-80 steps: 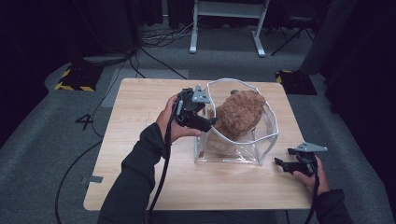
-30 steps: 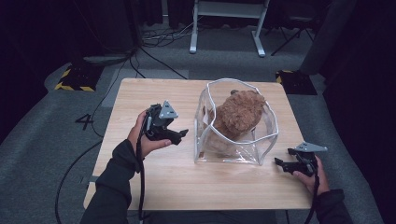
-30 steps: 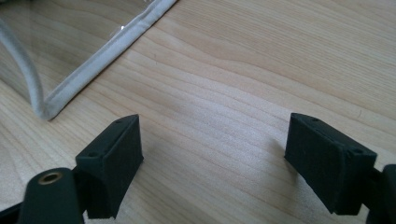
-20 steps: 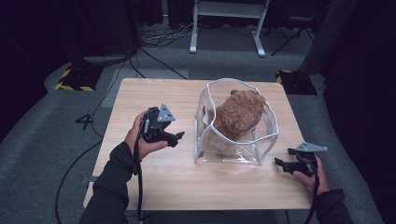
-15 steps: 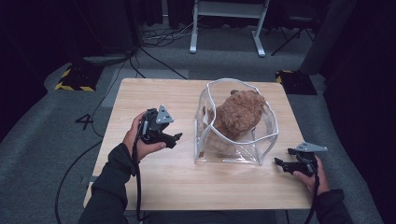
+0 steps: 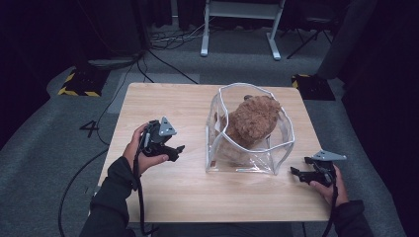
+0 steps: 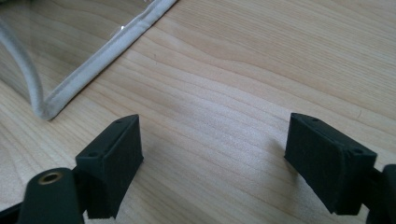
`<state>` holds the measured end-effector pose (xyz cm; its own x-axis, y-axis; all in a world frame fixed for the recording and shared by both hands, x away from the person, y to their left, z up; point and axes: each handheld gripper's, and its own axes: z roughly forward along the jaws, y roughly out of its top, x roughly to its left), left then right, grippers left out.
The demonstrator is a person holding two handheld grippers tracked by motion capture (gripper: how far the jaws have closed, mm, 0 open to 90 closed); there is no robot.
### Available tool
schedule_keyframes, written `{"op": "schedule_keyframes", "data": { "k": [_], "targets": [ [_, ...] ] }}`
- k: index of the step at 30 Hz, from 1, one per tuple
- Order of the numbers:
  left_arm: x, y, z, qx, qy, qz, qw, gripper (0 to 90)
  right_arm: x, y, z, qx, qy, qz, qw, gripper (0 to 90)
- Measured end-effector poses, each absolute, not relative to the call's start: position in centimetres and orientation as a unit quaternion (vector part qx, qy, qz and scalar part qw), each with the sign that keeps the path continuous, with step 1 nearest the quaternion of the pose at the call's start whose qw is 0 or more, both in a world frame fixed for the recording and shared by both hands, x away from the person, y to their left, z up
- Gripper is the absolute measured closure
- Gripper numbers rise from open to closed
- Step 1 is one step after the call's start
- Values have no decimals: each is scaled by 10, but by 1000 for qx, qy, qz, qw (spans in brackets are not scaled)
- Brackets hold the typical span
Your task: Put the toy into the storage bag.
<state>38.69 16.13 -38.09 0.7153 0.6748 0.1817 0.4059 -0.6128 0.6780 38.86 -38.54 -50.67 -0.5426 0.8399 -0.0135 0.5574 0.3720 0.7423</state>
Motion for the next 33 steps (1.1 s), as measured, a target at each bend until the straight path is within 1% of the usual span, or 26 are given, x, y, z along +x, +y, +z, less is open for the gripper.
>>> {"op": "schedule_keyframes", "data": {
  "k": [10,14,29,33],
  "targets": [
    [384,174,-395,872,325,216,296,183,389,-385,-507,435,804,354,200,188],
    [384,178,-405,874,332,213,286,171,389,-385,-507,434,804,354,200,188],
    [378,191,-438,882,340,198,261,171,389,-385,-507,435,804,354,200,188],
    [376,195,-448,878,348,198,264,172,389,-385,-507,434,804,354,200,188]
  ]
}}
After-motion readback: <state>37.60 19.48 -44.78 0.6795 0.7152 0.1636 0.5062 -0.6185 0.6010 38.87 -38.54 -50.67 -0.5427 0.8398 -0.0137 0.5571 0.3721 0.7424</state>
